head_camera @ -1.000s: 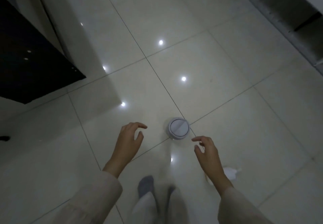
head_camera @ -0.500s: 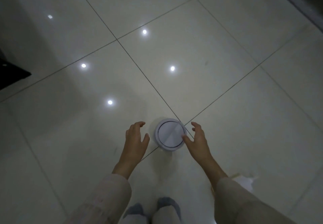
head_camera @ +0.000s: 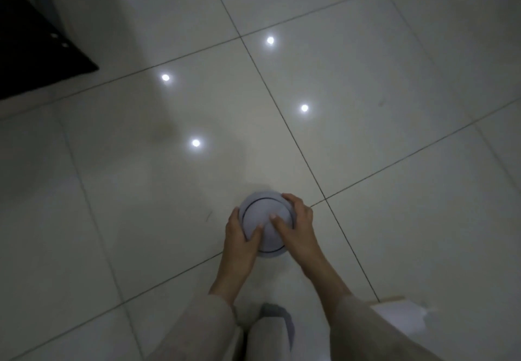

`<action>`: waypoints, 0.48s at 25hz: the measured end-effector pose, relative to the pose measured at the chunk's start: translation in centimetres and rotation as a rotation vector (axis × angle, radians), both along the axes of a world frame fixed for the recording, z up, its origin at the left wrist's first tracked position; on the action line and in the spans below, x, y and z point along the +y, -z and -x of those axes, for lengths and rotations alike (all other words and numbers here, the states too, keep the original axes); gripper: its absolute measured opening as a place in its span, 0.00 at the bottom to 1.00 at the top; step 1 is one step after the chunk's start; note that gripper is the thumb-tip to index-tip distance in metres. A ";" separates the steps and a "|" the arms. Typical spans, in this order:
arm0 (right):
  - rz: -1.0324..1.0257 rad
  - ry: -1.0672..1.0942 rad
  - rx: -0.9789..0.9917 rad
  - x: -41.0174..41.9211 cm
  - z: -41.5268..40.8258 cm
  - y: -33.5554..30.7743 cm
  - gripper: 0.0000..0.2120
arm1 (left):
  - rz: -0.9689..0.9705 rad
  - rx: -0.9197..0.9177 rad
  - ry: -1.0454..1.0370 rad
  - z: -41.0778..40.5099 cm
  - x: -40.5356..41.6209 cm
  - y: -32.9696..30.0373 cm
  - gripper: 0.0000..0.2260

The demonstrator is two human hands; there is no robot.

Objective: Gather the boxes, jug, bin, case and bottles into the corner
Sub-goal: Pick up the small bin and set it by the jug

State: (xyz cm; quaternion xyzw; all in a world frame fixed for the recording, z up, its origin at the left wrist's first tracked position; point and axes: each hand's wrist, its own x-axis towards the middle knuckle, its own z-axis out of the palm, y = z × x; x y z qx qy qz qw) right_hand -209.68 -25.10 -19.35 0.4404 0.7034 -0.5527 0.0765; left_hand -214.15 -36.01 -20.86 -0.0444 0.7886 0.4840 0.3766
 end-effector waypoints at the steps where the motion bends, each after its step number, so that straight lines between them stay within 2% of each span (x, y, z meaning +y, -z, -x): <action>1: 0.012 -0.053 0.014 -1.8 0.5 -1.8 0.22 | 0.001 0.017 -0.063 -0.1 -2.0 -1.9 0.28; 12: 0.253 -0.567 0.166 -20.5 5.1 -20.4 0.17 | 0.139 0.187 -0.718 -1.4 -22.6 -20.5 0.28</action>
